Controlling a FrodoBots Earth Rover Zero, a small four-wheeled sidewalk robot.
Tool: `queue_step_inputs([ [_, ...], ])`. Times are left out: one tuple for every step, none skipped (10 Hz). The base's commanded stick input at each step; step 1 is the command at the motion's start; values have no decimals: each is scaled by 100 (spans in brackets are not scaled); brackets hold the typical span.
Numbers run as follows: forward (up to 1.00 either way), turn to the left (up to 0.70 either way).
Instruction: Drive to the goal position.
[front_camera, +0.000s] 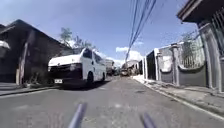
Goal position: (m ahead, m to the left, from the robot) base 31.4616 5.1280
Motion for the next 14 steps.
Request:
queue_step_inputs([
  [100,-40],
  [100,-40],
  [100,-40],
  [100,-40],
  [100,-40],
  [100,-29],
  [100,-15],
  [100,0],
  [100,0],
  [100,0],
  [100,0],
  [100,0],
  [100,0],
  [100,0],
])
